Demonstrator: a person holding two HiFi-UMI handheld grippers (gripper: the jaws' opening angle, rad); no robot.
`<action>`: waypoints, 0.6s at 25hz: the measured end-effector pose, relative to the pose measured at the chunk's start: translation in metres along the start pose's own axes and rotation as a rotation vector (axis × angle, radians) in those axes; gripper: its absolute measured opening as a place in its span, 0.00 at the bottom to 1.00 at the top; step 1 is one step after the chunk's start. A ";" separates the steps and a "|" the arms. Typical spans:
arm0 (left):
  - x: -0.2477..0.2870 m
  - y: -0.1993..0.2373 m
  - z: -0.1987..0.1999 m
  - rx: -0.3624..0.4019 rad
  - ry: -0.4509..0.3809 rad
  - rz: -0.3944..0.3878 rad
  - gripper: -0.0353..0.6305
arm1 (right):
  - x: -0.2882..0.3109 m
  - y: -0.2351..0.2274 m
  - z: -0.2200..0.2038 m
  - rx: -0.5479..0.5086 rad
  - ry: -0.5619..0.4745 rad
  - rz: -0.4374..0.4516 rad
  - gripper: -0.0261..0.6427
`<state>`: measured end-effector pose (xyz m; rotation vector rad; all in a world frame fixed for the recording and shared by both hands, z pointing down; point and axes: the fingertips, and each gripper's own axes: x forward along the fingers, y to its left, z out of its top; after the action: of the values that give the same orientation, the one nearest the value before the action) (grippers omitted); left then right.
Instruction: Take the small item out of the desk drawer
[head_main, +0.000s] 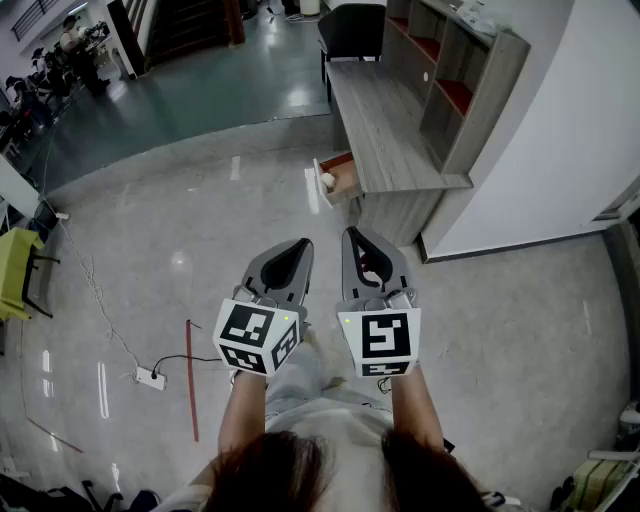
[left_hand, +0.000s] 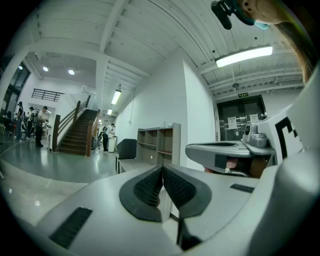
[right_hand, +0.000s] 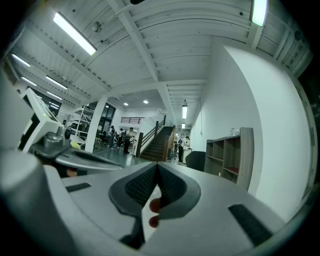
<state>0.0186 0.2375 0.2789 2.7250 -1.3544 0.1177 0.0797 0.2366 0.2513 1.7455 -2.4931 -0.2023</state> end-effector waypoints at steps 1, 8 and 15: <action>0.006 0.004 0.001 0.002 0.000 0.000 0.08 | 0.006 -0.003 -0.001 0.003 -0.001 -0.001 0.08; 0.041 0.045 0.007 0.011 -0.001 -0.007 0.08 | 0.054 -0.016 -0.005 -0.005 0.005 -0.029 0.08; 0.074 0.096 0.016 0.010 -0.007 -0.024 0.08 | 0.115 -0.023 -0.007 0.031 0.015 -0.029 0.08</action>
<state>-0.0129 0.1198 0.2761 2.7513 -1.3264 0.1132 0.0625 0.1206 0.2547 1.7886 -2.4748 -0.1533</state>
